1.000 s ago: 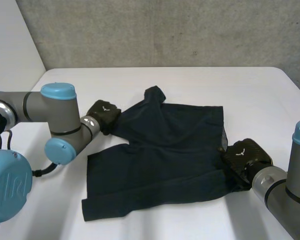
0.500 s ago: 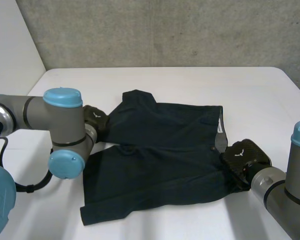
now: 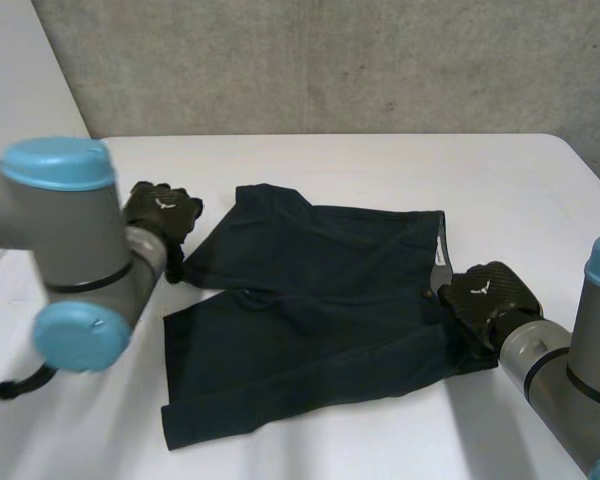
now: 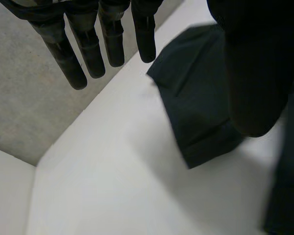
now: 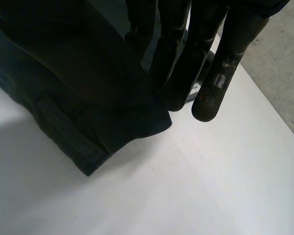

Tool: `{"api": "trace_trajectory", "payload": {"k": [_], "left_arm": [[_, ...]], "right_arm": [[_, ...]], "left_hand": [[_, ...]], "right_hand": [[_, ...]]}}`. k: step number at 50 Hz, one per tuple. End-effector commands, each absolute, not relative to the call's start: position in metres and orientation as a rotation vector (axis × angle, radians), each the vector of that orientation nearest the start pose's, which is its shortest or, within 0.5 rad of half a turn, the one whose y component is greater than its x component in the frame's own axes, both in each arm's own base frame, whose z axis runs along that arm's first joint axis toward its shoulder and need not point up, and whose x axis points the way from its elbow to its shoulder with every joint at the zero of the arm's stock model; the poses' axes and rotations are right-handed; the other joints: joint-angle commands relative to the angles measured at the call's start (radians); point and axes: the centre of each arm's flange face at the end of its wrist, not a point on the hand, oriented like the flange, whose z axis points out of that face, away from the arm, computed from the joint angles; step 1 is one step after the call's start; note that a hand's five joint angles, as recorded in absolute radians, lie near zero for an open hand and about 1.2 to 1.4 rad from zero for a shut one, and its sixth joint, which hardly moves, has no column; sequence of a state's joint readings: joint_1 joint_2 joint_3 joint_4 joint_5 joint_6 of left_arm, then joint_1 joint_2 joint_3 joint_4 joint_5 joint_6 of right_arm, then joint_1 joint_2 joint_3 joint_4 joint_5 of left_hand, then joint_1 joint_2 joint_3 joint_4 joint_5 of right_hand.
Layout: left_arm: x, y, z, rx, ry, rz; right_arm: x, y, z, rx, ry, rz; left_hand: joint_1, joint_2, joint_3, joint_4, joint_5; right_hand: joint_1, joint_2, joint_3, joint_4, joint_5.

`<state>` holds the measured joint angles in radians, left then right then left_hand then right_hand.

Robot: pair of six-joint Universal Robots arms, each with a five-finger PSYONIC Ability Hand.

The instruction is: Fold the shorts.

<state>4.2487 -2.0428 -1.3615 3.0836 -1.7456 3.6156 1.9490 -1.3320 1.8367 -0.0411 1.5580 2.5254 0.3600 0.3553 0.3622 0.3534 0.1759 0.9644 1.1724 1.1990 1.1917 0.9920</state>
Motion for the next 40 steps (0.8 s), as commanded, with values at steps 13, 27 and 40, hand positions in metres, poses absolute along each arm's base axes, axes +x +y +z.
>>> {"api": "trace_trajectory", "payload": {"k": [13,27,40], "left_arm": [[-0.234,-0.153,0.171,1.055,2.793,-1.217],[-0.243,-0.160,0.162,1.081,2.760,-1.275],[-0.297,-0.259,0.228,1.027,2.317,-1.928]], "right_arm": [[0.232,-0.220,0.162,-1.290,2.446,-1.672],[0.232,-0.221,0.164,-1.285,2.443,-1.683],[0.252,-0.269,0.197,-1.193,2.276,-2.002]], "left_hand": [[0.138,0.143,0.136,0.145,0.148],[1.036,1.041,1.034,1.043,1.046],[1.036,1.041,1.034,1.043,1.046]], "right_hand": [[0.432,0.224,0.197,0.205,0.230],[0.432,0.224,0.197,0.205,0.230],[0.432,0.224,0.197,0.205,0.230]]}}
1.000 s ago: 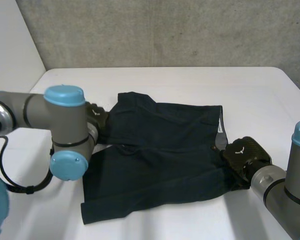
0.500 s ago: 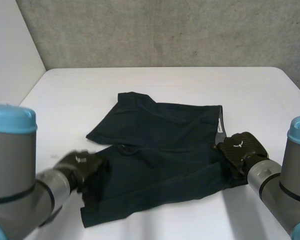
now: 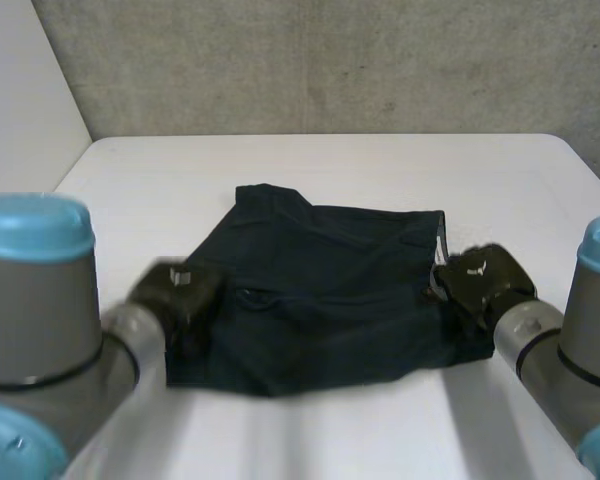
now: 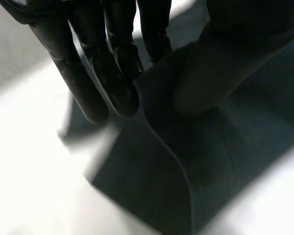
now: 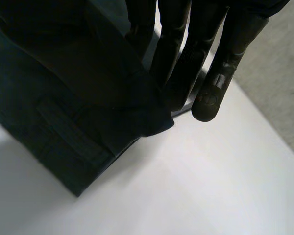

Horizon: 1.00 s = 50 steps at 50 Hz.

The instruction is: Fold the shorts.

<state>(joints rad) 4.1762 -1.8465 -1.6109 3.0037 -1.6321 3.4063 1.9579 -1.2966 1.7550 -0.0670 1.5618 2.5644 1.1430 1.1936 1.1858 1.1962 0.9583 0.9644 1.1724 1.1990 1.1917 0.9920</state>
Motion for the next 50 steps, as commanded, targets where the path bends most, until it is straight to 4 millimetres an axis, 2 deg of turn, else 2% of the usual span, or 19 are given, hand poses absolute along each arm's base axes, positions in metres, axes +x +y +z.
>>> {"api": "trace_trajectory", "payload": {"k": [1,8,9,13,16,20,24,27,28,29,30,31,32,34,38,39,42,46,50], "left_arm": [[-0.306,-0.274,0.227,1.051,2.268,-1.945],[-0.334,-0.338,0.206,1.044,2.109,-1.986],[-0.337,-0.355,0.202,1.010,2.068,-2.007],[-0.341,-0.390,0.185,0.975,1.974,-2.048],[-0.348,-0.400,0.172,0.980,1.916,-2.072],[-0.355,-0.412,0.152,0.975,1.817,-2.125],[-0.362,-0.423,0.132,0.945,1.685,-2.216],[-0.365,-0.427,0.123,0.938,1.634,-2.252],[-0.366,-0.427,0.120,0.932,1.614,-2.271],[-0.366,-0.427,0.119,0.931,1.615,-2.275],[-0.367,-0.426,0.117,0.933,1.616,-2.278],[-0.367,-0.424,0.113,0.943,1.629,-2.271],[-0.366,-0.423,0.110,0.951,1.637,-2.263],[-0.368,-0.419,0.106,0.964,1.651,-2.254],[-0.375,-0.407,0.136,0.962,1.621,-2.303],[-0.373,-0.405,0.148,0.951,1.618,-2.315],[-0.370,-0.399,0.160,0.942,1.634,-2.321],[-0.356,-0.382,0.197,0.899,1.688,-2.352],[-0.334,-0.365,0.205,0.887,1.826,-2.311]], "right_arm": [[0.256,-0.279,0.200,-1.163,2.244,-2.058],[0.273,-0.332,0.206,-1.039,2.137,-2.305],[0.277,-0.346,0.202,-1.019,2.118,-2.349],[0.290,-0.374,0.189,-1.038,2.081,-2.387],[0.296,-0.387,0.174,-1.076,2.074,-2.389],[0.306,-0.404,0.134,-1.188,2.072,-2.358],[0.309,-0.413,0.110,-1.267,2.095,-2.356],[0.309,-0.416,0.104,-1.292,2.103,-2.368],[0.309,-0.418,0.107,-1.282,2.105,-2.384],[0.309,-0.418,0.108,-1.270,2.106,-2.390],[0.308,-0.419,0.111,-1.250,2.107,-2.399],[0.307,-0.419,0.121,-1.195,2.104,-2.417],[0.307,-0.418,0.128,-1.160,2.097,-2.427],[0.306,-0.417,0.146,-1.081,2.071,-2.445],[0.300,-0.410,0.190,-0.857,1.993,-2.464],[0.298,-0.405,0.209,-0.788,1.961,-2.469],[0.292,-0.393,0.235,-0.711,1.934,-2.453],[0.284,-0.370,0.247,-0.769,1.979,-2.347],[0.272,-0.351,0.236,-0.852,2.095,-2.141]], "left_hand": [[0.253,0.203,0.211,0.200,0.263],[0.253,0.203,0.211,0.200,0.263],[0.253,0.203,0.211,0.200,0.263],[0.253,0.203,0.211,0.200,0.263],[0.253,0.203,0.211,0.200,0.263],[0.253,0.203,0.211,0.200,0.263],[0.253,0.203,0.211,0.200,0.263],[0.253,0.203,0.211,0.200,0.263],[0.253,0.203,0.211,0.200,0.263],[0.253,0.203,0.211,0.200,0.263],[0.253,0.203,0.211,0.200,0.263],[-0.185,-0.236,-0.228,-0.238,-0.175],[-0.492,-0.542,-0.535,-0.545,-0.482],[-0.966,-1.016,-1.008,-1.019,-0.956],[-0.968,-1.019,-1.011,-1.022,-0.958],[-0.968,-1.019,-1.011,-1.022,-0.958],[-0.968,-1.019,-1.011,-1.022,-0.958],[-0.968,-1.019,-1.011,-1.022,-0.958],[-0.968,-1.018,-1.010,-1.021,-0.957]], "right_hand": [[0.432,0.224,0.197,0.205,0.230],[0.432,0.224,0.197,0.205,0.230],[0.432,0.224,0.197,0.205,0.230],[0.432,0.224,0.197,0.205,0.230],[0.432,0.224,0.197,0.205,0.230],[0.432,0.224,0.197,0.205,0.230],[0.432,0.224,0.197,0.205,0.230],[0.432,0.224,0.197,0.205,0.230],[0.432,0.224,0.197,0.205,0.230],[0.285,0.077,0.050,0.057,0.083],[-0.031,-0.239,-0.265,-0.258,-0.233],[-0.644,-0.852,-0.879,-0.871,-0.846],[-0.790,-0.998,-1.024,-1.017,-0.992],[-0.790,-0.998,-1.024,-1.017,-0.992],[-0.790,-0.998,-1.024,-1.017,-0.992],[-0.790,-0.998,-1.024,-1.017,-0.992],[-0.790,-0.998,-1.024,-1.017,-0.992],[-0.790,-0.998,-1.024,-1.017,-0.992],[-0.790,-0.998,-1.024,-1.017,-0.992]]}}
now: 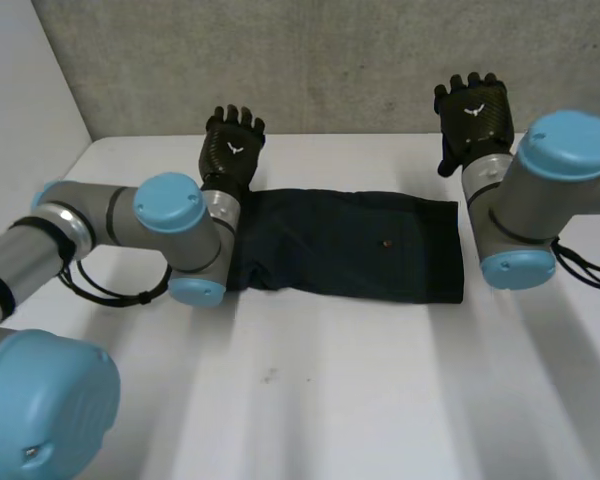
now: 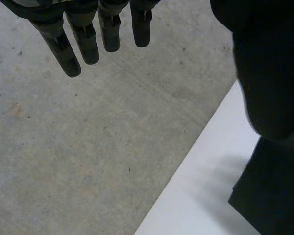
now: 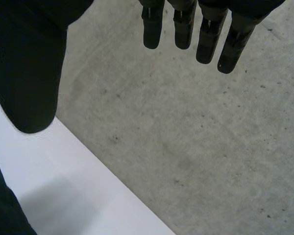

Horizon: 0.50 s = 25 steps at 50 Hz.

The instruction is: Fold the shorts.

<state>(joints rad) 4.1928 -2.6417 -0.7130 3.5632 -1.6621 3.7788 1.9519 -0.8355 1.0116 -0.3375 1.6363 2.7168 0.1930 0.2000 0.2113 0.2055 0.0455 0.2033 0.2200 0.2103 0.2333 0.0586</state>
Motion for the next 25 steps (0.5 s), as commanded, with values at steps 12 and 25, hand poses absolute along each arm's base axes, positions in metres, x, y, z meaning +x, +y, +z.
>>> {"api": "trace_trajectory", "payload": {"k": [12,25], "left_arm": [[-0.293,-0.327,0.187,0.942,2.245,-2.076],[-0.279,-0.311,0.169,0.953,2.350,-1.949]], "right_arm": [[0.249,-0.312,0.164,-0.783,2.362,-1.550],[0.247,-0.332,0.112,-0.857,2.381,-1.708]], "left_hand": [[0.006,-0.001,-0.012,-0.007,-0.021],[-0.003,-0.010,-0.021,-0.015,-0.030]], "right_hand": [[0.354,0.337,0.347,0.324,0.324],[0.436,0.419,0.429,0.406,0.406]]}}
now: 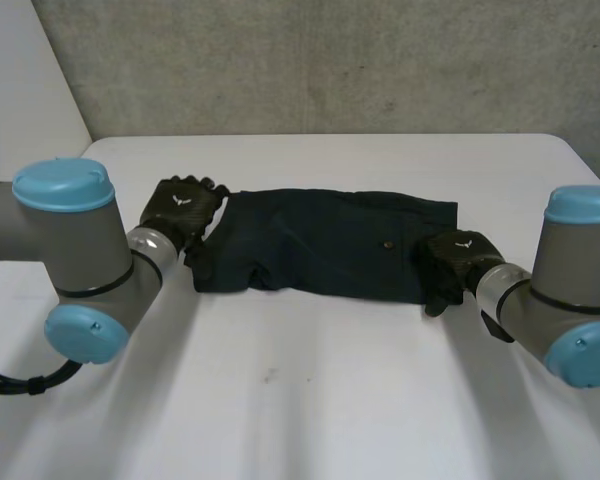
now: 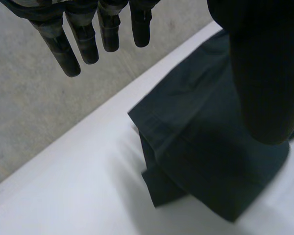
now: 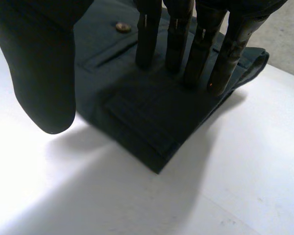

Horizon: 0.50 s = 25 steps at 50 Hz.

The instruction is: Fold the shorts.

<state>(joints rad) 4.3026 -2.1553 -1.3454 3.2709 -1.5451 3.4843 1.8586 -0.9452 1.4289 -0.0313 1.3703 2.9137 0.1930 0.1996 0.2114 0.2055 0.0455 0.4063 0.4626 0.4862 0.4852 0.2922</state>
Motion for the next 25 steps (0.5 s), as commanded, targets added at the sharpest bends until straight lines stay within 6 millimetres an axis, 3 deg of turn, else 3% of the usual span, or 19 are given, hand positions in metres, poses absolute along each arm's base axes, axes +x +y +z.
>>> {"api": "trace_trajectory", "payload": {"k": [1,6,8,13,17,18,25], "left_arm": [[-0.279,-0.311,0.169,0.953,2.350,-1.949],[-0.278,-0.309,0.174,0.949,2.345,-1.959],[-0.277,-0.307,0.176,0.949,2.339,-1.965],[-0.277,-0.304,0.183,0.946,2.326,-1.983],[-0.274,-0.300,0.193,0.938,2.311,-2.007],[-0.273,-0.298,0.197,0.935,2.303,-2.018],[-0.269,-0.288,0.212,0.927,2.277,-2.053]], "right_arm": [[0.247,-0.334,0.111,-0.863,2.386,-1.728],[0.243,-0.339,0.107,-0.900,2.388,-1.834],[0.243,-0.342,0.107,-0.929,2.377,-1.881],[0.234,-0.347,0.115,-0.991,2.404,-1.946],[0.217,-0.355,0.137,-1.008,2.430,-2.036],[0.215,-0.355,0.150,-1.042,2.418,-2.077],[0.220,-0.361,0.182,-1.397,2.333,-2.221]], "left_hand": [[-0.003,-0.010,-0.021,-0.015,-0.030],[-0.006,-0.012,-0.024,-0.018,-0.033],[-0.009,-0.015,-0.027,-0.021,-0.036],[-0.012,-0.018,-0.030,-0.024,-0.039],[-0.015,-0.021,-0.033,-0.027,-0.042],[-0.015,-0.021,-0.033,-0.027,-0.042],[-0.018,-0.024,-0.036,-0.030,-0.045]], "right_hand": [[0.283,0.227,0.203,0.204,0.223],[0.670,0.614,0.590,0.591,0.610],[0.989,0.932,0.909,0.910,0.928],[0.990,0.934,0.910,0.911,0.930],[0.990,0.934,0.910,0.911,0.930],[0.990,0.934,0.910,0.911,0.930],[0.990,0.934,0.910,0.911,0.930]]}}
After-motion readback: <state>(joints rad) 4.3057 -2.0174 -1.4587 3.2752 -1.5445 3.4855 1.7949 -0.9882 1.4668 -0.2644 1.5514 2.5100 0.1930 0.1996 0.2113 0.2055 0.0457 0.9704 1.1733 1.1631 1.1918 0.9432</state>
